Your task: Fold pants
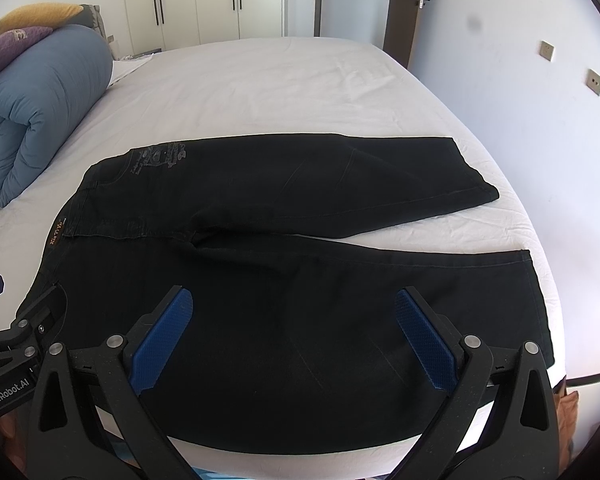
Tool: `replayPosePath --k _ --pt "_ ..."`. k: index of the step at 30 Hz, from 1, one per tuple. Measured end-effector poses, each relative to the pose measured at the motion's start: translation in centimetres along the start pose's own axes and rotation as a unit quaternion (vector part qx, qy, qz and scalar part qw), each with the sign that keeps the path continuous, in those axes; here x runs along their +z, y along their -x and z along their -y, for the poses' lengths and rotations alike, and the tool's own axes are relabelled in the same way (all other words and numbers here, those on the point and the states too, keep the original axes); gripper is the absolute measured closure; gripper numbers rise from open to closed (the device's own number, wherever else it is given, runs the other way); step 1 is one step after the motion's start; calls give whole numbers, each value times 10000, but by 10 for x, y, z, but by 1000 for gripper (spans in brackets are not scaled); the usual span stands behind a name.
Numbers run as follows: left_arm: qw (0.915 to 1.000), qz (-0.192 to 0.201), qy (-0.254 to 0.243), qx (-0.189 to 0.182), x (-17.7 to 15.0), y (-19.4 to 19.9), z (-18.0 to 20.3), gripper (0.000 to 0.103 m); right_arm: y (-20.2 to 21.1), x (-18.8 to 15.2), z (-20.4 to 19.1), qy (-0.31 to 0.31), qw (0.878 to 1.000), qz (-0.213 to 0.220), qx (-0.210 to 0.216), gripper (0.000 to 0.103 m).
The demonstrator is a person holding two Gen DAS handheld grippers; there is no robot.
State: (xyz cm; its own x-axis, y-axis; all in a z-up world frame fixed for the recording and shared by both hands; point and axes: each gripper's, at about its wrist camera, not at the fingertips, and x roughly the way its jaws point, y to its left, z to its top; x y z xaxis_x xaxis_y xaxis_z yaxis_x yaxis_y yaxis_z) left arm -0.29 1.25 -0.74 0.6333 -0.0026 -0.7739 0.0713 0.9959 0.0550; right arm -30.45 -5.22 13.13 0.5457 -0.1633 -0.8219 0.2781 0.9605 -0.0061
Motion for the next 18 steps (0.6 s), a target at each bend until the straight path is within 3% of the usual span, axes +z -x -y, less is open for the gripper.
replayPosePath --k 13,18 --pt "9999 -107 2 -13 -4 -13 2 0 -11 -3 -4 32 10000 -90 29 0" --pt "9997 60 -228 107 1 -22 7 0 -23 1 -6 112 9998 -172 69 0"
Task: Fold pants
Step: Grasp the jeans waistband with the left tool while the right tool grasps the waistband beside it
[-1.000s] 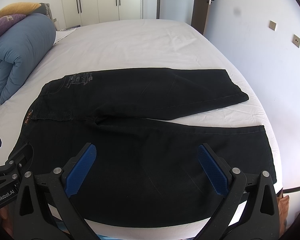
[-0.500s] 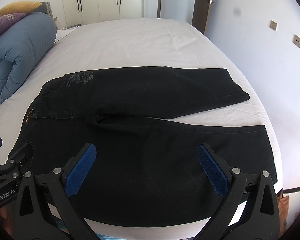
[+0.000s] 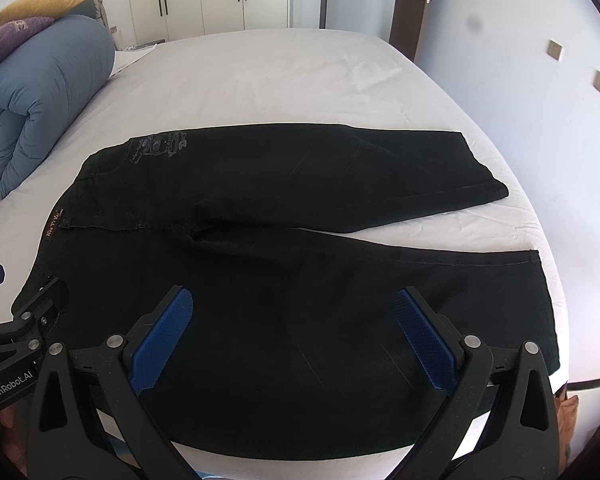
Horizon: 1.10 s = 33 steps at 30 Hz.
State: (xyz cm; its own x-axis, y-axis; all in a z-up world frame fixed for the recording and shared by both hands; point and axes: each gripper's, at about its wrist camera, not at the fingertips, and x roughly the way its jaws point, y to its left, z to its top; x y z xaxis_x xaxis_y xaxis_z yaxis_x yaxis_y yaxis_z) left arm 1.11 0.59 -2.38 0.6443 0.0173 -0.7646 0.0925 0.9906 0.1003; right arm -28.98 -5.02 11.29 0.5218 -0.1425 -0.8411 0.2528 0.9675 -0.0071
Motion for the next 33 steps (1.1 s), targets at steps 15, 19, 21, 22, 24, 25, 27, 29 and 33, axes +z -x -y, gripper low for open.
replayPosePath --k 15,19,21,22,24,25,27,29,33 --pt "9959 -223 -490 -728 118 -108 -50 0 -60 112 -7 1416 9763 340 1600 0" --pt "9895 -465 -994 -938 159 -158 -62 0 -94 157 -18 2092 9560 303 2036 0" --pt "9860 -383 -1400 -815 180 -181 -68 0 -111 176 -24 2415 9419 236 2323 0" --pt "9827 -440 -1572 -873 190 -193 -70 0 -120 184 -26 2535 9361 216 2427 0" --pt "9752 -656 -1817 -1077 207 -220 -78 0 -140 199 -31 2758 9248 99 2618 3" --pt "9713 -740 -1940 -1162 214 -232 -81 0 -152 209 -34 2874 9196 39 2678 4" --pt "9629 -975 -2202 -1220 225 -254 -86 1 -174 221 -42 3005 9124 -91 2778 9" --pt "9498 -1208 -2527 -1394 231 -272 -90 6 -190 230 -45 3073 9065 -181 2889 16" --pt "9159 -1771 -3177 -1700 231 -301 -89 17 -217 244 -50 3242 8911 -320 3160 24"
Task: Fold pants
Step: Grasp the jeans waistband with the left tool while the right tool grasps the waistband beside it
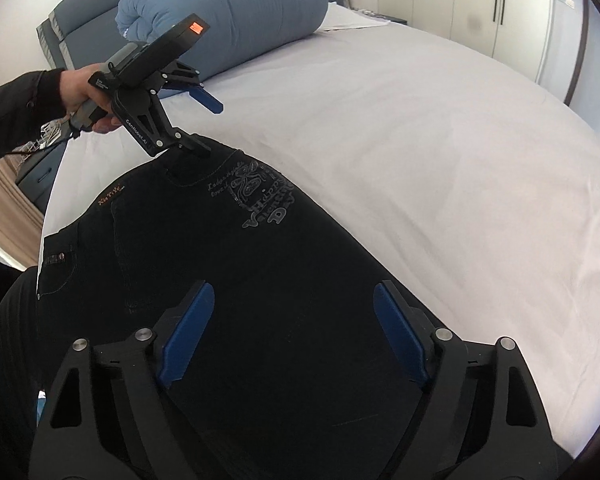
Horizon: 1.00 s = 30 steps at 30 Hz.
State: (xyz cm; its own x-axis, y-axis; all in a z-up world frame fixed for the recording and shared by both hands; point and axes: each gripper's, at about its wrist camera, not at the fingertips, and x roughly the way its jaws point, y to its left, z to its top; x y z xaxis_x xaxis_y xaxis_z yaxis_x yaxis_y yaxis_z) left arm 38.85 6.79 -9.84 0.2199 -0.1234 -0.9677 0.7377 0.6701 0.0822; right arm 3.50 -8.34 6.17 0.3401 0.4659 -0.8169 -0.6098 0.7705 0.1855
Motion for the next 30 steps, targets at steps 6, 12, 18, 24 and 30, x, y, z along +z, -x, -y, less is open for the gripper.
replayPosePath --k 6,12,18,24,30 --pt "9963 -503 -220 -665 7 -31 -20 27 -22 7 9 307 9988 -178 348 35" --pt "9888 -880 68 -1205 9 -57 -47 28 -41 16 5 702 9945 -460 631 38" --pt "9882 -813 42 -1299 6 -52 -49 76 -68 39 17 701 9927 -652 731 49" --pt "9962 -355 -444 -661 -3 -25 -31 95 -94 54 27 925 9885 -947 726 66" --pt "9976 175 -660 -113 -23 17 -19 96 -105 64 37 945 9860 -1094 834 66"
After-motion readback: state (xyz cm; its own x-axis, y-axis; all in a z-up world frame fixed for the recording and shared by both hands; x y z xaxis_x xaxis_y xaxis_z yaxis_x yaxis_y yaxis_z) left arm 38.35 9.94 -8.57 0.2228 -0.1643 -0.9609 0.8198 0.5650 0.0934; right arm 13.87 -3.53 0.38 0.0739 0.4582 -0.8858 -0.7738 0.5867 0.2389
